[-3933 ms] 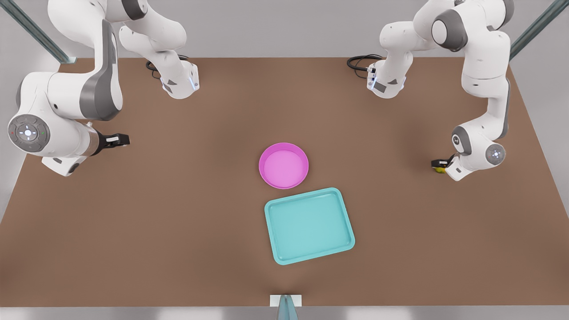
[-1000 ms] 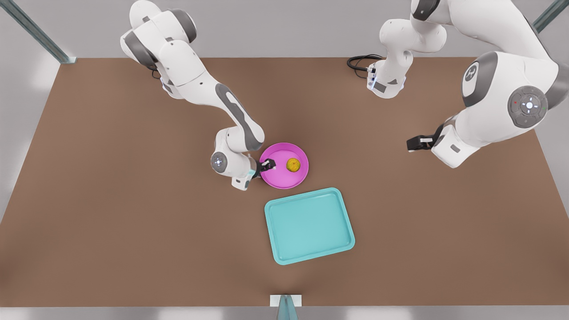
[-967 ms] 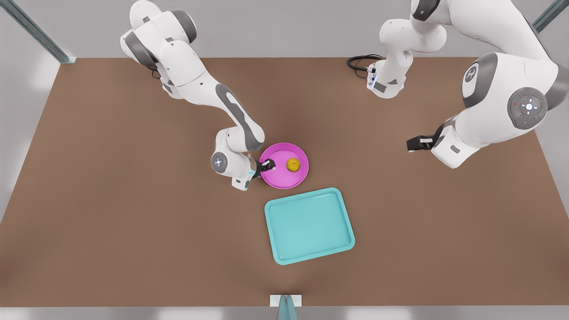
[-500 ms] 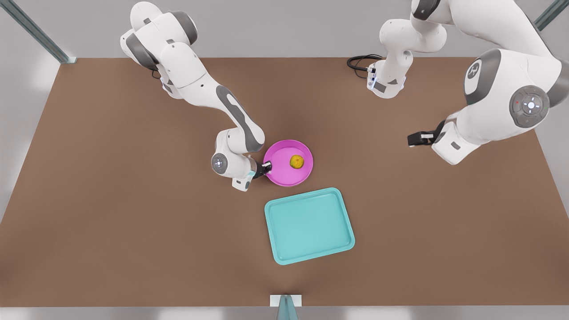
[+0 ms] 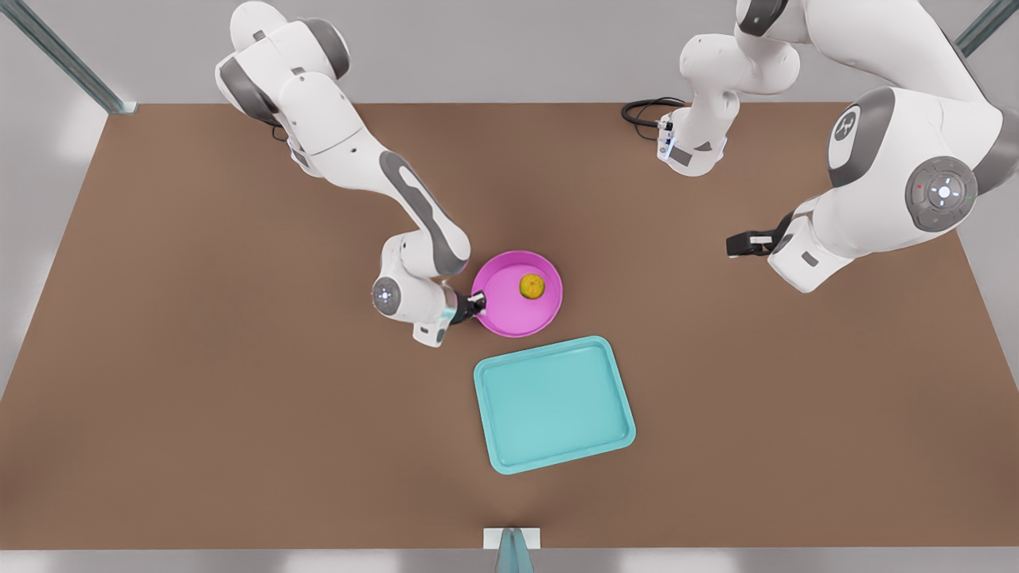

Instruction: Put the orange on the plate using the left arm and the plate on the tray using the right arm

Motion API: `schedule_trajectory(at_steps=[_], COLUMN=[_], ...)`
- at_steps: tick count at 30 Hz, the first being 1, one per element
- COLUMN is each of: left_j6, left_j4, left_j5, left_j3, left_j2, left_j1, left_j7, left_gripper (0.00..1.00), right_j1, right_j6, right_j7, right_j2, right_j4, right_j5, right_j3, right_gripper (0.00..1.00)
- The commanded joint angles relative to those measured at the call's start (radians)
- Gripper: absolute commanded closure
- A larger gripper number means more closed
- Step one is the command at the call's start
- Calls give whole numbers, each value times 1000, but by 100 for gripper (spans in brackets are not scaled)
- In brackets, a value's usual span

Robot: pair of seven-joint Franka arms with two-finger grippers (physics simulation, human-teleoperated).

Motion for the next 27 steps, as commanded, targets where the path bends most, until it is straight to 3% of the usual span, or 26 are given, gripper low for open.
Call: schedule_trajectory(at_steps=[1,9,20,27], left_j6=[-2,73,91,91], left_j4=[3,31,38,38], left_j5=[0,-21,-15,-15], left_j3=[0,5,29,29], left_j2=[-2,16,22,28], left_j1=[0,2,2,2], left_j7=[-2,4,-2,-3], left_gripper=[0,0,0,0], right_j1=[-12,-85,-96,-96], right_j6=[-8,-7,-5,2], right_j7=[8,8,146,201], right_j2=[-5,-8,414,500], right_j4=[3,135,750,853], right_j5=[-5,12,-2,-5], right_j3=[0,-8,-8,-25], right_gripper=[79,79,79,79])
